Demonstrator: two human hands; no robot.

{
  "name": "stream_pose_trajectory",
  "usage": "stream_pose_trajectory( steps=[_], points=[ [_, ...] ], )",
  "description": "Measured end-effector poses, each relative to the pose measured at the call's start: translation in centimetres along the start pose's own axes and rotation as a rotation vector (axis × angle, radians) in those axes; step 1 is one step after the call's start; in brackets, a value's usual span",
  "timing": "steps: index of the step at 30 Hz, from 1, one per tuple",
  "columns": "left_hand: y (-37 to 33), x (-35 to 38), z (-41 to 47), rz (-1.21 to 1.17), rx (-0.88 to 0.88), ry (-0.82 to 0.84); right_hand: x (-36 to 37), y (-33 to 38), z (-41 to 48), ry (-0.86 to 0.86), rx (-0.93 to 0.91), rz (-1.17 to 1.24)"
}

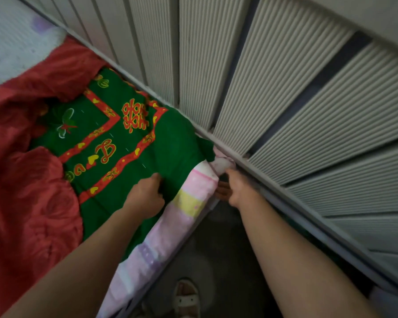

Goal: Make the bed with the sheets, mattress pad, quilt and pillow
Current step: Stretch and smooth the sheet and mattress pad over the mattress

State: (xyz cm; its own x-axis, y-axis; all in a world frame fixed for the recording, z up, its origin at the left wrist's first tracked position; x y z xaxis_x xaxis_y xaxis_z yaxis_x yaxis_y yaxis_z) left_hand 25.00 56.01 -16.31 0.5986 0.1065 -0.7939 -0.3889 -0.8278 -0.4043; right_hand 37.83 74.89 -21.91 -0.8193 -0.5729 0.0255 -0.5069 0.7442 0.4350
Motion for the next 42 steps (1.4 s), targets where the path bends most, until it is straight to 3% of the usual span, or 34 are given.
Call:
stream_pose_trajectory(
  steps=[7,9,11,13,15,17,19,22,26,29,32,35,42],
  points=[
    [-0.3,-0.1,0.2,0.038,0.008,0.038,3.3,0.1,-2.3,0.229,0.195,-0.254],
    [-0.4,-0.2,0.1,0.034,0.012,0.043,4.7,-1.0,-3.3,0.332,0.287,-0.276],
    [-0.5,-0.4,0.1,0.04,0.018,0.052,5.8,-1.0,-4.3,0.383,0.267,-0.231],
    [-0.6,-0.7,0.1,0.046,0.019,0.058,6.0,1.2,-4.3,0.31,0.114,-0.071],
    [-0.8,-1.0,0.1,0.029,0.023,0.057,4.2,4.4,-3.6,0.128,-0.138,0.174],
    [-1.4,-1.4,0.3,-0.02,0.04,0.035,1.8,6.5,-3.3,-0.051,-0.349,0.258],
    [-2.3,-1.6,0.5,-0.049,0.075,0.007,-0.6,6.9,-3.5,-0.228,-0.435,0.252],
    [-3.4,-1.1,0.8,-0.039,0.128,0.028,-3.0,4.8,-1.8,-0.409,-0.372,0.096],
    [-2.6,0.5,0.8,-0.03,0.137,0.079,-2.0,1.7,0.7,-0.281,-0.152,-0.062],
    [-2.1,1.2,0.6,-0.049,0.137,0.062,-1.3,1.9,-0.1,-0.264,-0.19,-0.256],
    [-2.3,1.6,0.2,-0.07,0.153,0.062,-1.3,2.6,-1.1,-0.352,-0.21,-0.559],
    [-2.2,1.1,0.0,-0.102,0.164,0.028,0.2,4.2,-2.8,-0.387,-0.327,-0.78],
    [1.6,-2.3,-1.9,-0.17,0.114,-0.089,7.8,5.2,-6.1,-0.215,-0.594,-0.958]
  ],
)
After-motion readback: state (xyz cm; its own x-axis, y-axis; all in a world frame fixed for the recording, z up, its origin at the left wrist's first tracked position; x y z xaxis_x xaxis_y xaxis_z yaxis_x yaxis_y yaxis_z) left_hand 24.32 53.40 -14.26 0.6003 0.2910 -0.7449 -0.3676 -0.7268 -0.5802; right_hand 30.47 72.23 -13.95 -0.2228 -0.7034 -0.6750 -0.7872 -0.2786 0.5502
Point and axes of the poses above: each hand's wrist, its own z-axis towards the middle knuckle, its own x-axis out of the palm, y = z × x, the point moved 9 cm from there along z, towards the middle knuckle, and after that the axes turned 3 degrees about x, right-handed, at the moved point
